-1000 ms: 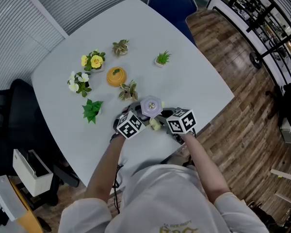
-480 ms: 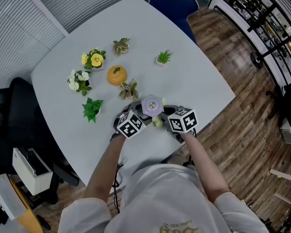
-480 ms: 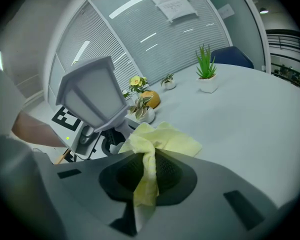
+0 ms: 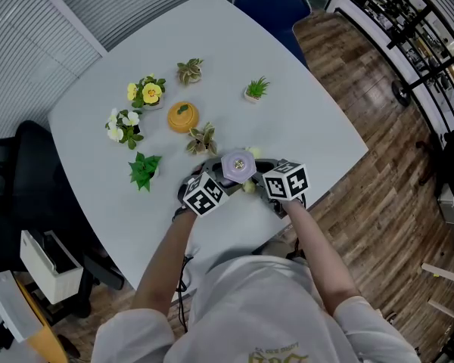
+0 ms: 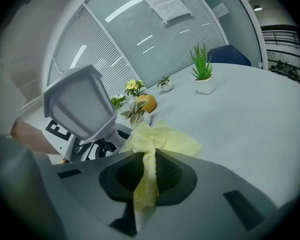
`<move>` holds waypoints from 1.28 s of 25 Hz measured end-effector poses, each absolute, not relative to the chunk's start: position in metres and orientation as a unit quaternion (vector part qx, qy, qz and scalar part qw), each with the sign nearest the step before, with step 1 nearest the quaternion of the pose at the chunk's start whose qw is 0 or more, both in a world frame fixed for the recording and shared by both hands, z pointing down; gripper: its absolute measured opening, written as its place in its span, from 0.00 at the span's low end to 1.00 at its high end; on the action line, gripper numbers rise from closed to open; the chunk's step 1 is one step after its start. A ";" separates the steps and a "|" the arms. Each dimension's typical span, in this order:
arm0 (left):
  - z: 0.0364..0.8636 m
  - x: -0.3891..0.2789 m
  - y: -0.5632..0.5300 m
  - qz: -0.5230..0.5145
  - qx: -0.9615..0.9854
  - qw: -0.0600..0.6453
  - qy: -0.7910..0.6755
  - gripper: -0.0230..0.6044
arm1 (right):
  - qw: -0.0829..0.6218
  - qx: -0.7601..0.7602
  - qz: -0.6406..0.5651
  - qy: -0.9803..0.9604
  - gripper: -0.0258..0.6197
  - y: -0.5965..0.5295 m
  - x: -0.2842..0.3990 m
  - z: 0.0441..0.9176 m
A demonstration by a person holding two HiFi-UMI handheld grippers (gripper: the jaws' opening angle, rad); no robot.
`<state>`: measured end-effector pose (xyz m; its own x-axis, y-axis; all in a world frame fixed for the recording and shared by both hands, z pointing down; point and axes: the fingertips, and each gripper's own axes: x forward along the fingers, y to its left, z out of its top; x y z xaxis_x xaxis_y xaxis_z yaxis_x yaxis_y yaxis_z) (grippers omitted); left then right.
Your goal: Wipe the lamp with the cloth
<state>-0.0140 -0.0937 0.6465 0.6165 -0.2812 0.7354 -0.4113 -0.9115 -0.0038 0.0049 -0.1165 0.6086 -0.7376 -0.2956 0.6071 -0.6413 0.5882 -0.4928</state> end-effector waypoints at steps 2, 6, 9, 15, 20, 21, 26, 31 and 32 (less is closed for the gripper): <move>0.647 -0.014 -0.094 0.393 0.895 0.083 -0.193 0.53 | 0.235 0.272 0.366 -0.858 0.12 -0.120 0.003 0.609; 0.647 -0.014 -0.094 0.393 0.895 0.084 -0.193 0.53 | 0.231 0.269 0.375 -0.857 0.12 -0.126 0.001 0.608; 0.646 -0.014 -0.093 0.394 0.895 0.084 -0.193 0.53 | 0.226 0.261 0.380 -0.858 0.12 -0.127 0.001 0.608; 0.647 -0.014 -0.093 0.394 0.895 0.083 -0.193 0.53 | 0.204 0.259 0.401 -0.855 0.13 -0.133 -0.002 0.608; 0.647 -0.014 -0.094 0.393 0.895 0.084 -0.193 0.53 | 0.197 0.253 0.413 -0.852 0.13 -0.138 -0.007 0.609; 0.647 -0.014 -0.094 0.393 0.895 0.085 -0.192 0.53 | 0.196 0.252 0.415 -0.852 0.13 -0.139 -0.008 0.609; 0.646 -0.015 -0.094 0.393 0.895 0.085 -0.192 0.53 | 0.191 0.250 0.420 -0.851 0.13 -0.142 -0.012 0.608; 0.646 -0.014 -0.094 0.394 0.895 0.086 -0.193 0.53 | 0.193 0.240 0.421 -0.854 0.13 -0.142 -0.012 0.608; 0.646 -0.014 -0.094 0.394 0.895 0.087 -0.193 0.53 | 0.192 0.237 0.422 -0.854 0.13 -0.142 -0.012 0.607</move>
<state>-0.0142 -0.0938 0.6463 0.6154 -0.2768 0.7381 -0.4134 -0.9106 0.0032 -0.0118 -0.1419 0.6073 -0.8139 -0.2423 0.5280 -0.5667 0.5312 -0.6298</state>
